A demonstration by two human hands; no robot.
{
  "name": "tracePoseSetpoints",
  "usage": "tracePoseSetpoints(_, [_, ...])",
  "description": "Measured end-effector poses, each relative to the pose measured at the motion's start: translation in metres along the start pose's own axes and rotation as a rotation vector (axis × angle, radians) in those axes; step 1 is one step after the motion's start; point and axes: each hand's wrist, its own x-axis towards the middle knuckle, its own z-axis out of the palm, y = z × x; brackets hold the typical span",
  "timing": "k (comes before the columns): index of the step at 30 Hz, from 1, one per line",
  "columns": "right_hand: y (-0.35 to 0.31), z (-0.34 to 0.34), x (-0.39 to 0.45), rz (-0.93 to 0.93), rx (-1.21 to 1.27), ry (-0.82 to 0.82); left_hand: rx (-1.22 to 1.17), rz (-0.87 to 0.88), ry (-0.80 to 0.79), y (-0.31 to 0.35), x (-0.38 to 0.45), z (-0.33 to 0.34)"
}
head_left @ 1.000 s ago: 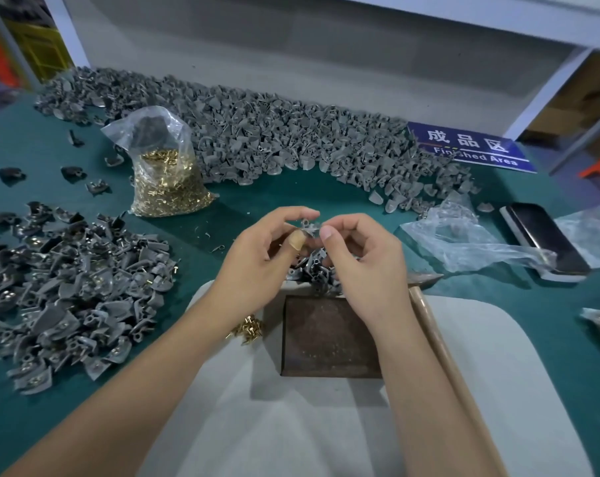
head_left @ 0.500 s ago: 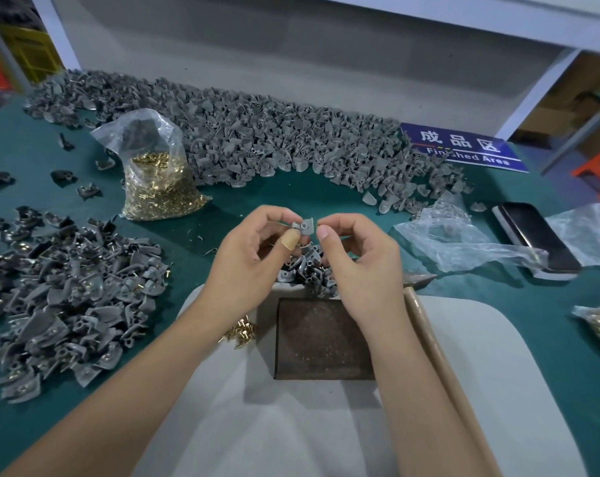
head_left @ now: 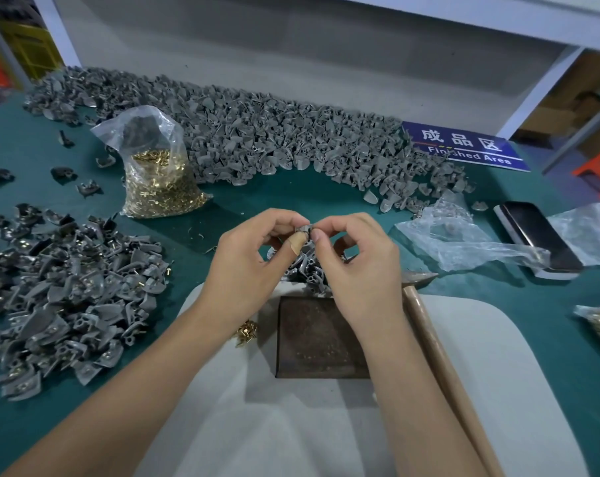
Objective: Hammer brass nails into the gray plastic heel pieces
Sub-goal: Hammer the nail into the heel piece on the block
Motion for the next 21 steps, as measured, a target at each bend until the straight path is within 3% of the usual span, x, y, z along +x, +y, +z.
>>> tracePoseSetpoints(8, [0.001, -0.001, 0.0, -0.002, -0.05, -0.045, 0.106, 0.028, 0.007, 0.001, 0.0, -0.002])
tracePoseSetpoints(15, [0.002, -0.005, 0.001, -0.1, -0.248, -0.157, 0.212, 0.08, -0.067, 0.003, 0.001, -0.005])
tracePoseSetpoints(21, [0.008, -0.01, 0.004, -0.05, -0.215, -0.23, 0.205, 0.035, -0.11, 0.003, -0.001, -0.006])
